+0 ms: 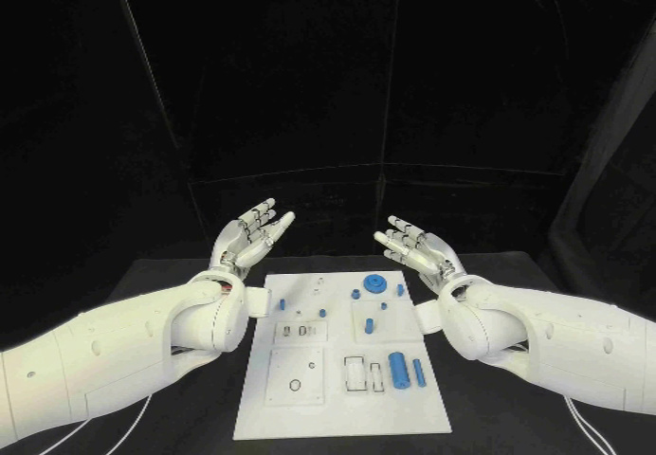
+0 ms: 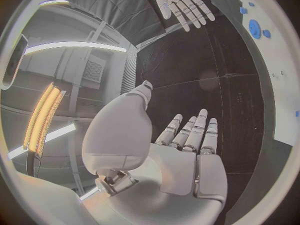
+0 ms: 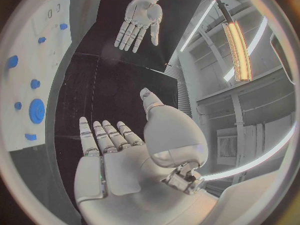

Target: Assemble the parts on the task board

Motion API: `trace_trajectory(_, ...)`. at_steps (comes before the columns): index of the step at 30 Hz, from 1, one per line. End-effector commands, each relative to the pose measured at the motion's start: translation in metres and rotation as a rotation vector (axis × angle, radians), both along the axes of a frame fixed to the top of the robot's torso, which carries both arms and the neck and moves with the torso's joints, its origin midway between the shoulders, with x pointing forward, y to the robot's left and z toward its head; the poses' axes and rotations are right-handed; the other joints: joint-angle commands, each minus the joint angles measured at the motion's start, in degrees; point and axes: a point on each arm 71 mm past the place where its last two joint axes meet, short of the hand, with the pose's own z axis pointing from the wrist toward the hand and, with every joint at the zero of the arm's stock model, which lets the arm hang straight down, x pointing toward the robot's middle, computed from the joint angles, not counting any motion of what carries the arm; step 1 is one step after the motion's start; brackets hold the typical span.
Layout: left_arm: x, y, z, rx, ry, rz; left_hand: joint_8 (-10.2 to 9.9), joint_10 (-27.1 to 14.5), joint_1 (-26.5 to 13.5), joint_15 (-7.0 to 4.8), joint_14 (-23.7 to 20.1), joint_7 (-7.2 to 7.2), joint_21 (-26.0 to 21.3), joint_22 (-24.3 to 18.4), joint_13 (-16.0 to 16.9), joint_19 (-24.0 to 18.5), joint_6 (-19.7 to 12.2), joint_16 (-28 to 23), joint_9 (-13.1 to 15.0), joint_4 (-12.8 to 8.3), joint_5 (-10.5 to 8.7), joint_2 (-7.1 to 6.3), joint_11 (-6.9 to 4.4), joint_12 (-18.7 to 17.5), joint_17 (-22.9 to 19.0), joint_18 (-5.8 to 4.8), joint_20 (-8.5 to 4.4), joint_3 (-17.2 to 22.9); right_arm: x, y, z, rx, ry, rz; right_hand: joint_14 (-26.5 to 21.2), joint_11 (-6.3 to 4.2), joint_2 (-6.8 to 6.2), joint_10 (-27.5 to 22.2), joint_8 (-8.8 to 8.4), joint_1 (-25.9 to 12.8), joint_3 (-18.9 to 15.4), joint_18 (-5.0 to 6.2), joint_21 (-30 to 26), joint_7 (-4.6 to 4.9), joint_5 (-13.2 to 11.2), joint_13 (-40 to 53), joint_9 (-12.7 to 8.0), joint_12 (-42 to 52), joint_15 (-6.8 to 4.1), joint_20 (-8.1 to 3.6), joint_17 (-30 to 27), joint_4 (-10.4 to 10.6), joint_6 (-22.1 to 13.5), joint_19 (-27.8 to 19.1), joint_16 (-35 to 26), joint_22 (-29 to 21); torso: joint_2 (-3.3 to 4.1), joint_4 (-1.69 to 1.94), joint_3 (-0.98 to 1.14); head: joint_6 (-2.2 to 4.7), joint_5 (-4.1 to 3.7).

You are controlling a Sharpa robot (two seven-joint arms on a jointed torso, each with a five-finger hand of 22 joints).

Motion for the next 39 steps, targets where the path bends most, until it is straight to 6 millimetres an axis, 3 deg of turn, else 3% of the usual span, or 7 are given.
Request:
trace_trajectory(1,-0.001,-0.005,0.006,-0.012,-0.063,-0.06,0.24,0.57,0.69,0.11,0.59,7.45,0.39,0.09,0.08,0.15,0.46,0.34,0.06,0.29,0.16,0.07,0.06,0.28,0.07,0.45,0.41,0.12,-0.003,0.012,0.0,-0.046,0.002,0.197,5.85,1.39,0.26,6.78,0.83,6.97,0.92,1.91,1.08,8.56,-0.64,0.6,0.54,1.12,1.06,0.38,0.54,-4.49,4.99,3.71,0.93,0.64,0.0,0.0,0.0,0.0,0.0)
trace_trajectory(6,-0.001,-0.005,0.006,-0.012,-0.063,-0.06,0.69,4.0,1.08,0.74,8.06,8.15,1.55,0.69,0.43,3.27,2.78,1.92,0.34,-0.04,0.15,0.92,0.87,0.82,1.0,-0.14,0.44,0.61,-0.003,0.013,-0.001,-0.063,0.005,0.234,28.67,0.78,-0.5,29.24,3.9,11.95,1.68,5.29,6.95,7.93,-2.14,2.46,2.18,5.62,-0.3,0.17,2.43,-8.94,20.14,21.05,5.79,3.49,0.0,0.0,0.0,0.0,0.0)
trace_trajectory(7,-0.001,0.012,0.005,-0.013,-0.055,-0.05,1.04,6.52,1.34,0.71,12.74,8.31,2.45,1.15,0.67,5.88,4.56,3.11,0.54,-0.28,0.09,1.4,1.15,1.27,1.57,-0.13,0.46,0.8,0.008,-0.014,0.001,-0.181,-0.113,0.146,33.76,0.11,-0.54,33.55,4.74,12.57,1.83,6.13,8.06,7.66,-2.29,2.7,2.55,6.68,-1.1,0.13,2.76,-9.6,23.95,23.09,7.02,3.85,0.62,-0.12,-0.15,-0.17,-0.3)
trace_trajectory(12,-0.003,0.016,0.007,-0.02,-0.066,-0.058,2.65,18.71,2.25,-1.38,22.36,7.88,10.34,4.88,1.47,26.98,13.14,6.53,1.33,-2.13,0.02,2.98,0.21,3.2,2.59,2.02,0.29,0.93,0.009,-0.021,0.003,-0.258,-0.171,0.144,40.1,-1.38,-0.35,39.01,6.32,13.7,2.56,7.78,10.0,6.55,-2.46,2.11,2.99,7.18,-2.82,0.02,2.3,-11.45,34.78,27.25,7.58,4.14,1.16,-0.07,-0.22,-0.22,-0.36)
trace_trajectory(15,-0.005,0.018,0.008,-0.028,-0.077,-0.066,4.06,30.15,2.88,-3.17,27.9,6.65,13.2,5.64,2.18,32.91,20.57,8.31,1.88,-4.0,0.03,3.99,-1.24,5.43,3.05,3.47,-0.13,0.79,0.01,-0.026,0.005,-0.312,-0.208,0.145,42.41,-1.99,-0.3,41.24,5.94,13.57,3.29,7.9,10.43,6.1,-2.32,1.97,2.63,6.21,-3.35,-0.27,2.17,-12.64,38.95,28.68,6.65,3.85,2.01,-0.03,-0.16,0.04,-0.22)
trace_trajectory(22,-0.009,0.017,0.01,-0.042,-0.077,-0.088,4.55,36.37,3.95,-5.11,34.53,5.5,15.19,5.73,2.15,38.33,27.16,9.68,1.87,-6.96,0.04,5.81,-2.92,7.25,4.32,3.63,-1.81,0.7,0.019,-0.031,0.017,-0.457,-0.307,0.157,50.34,-3.5,-0.19,46.82,5.57,12.59,5.74,7.92,13.81,4.93,-1.29,1.96,2.51,5.14,-5.81,-2.8,2.4,-15.04,43.75,35.0,7.21,4.65,3.38,0.57,0.03,0.19,-0.26)
trace_trajectory(39,-0.032,0.001,0.022,-0.128,-0.08,-0.236,4.26,39.35,4.78,-6.2,38.34,4.9,15.98,5.27,1.97,41.57,30.52,9.46,1.83,-10.27,0.04,6.51,-3.76,6.99,6.5,3.49,-3.05,0.37,0.048,-0.005,0.031,-1.037,-0.463,0.287,71.83,-7.18,-4.41,54.79,3.36,11.48,9.01,7.67,33.77,2.54,-2.92,2.07,2.51,2.34,-12.13,-10.51,10.04,-15.83,49.08,47.69,16.31,15.3,8.02,1.3,-0.68,1.21,-1.6)
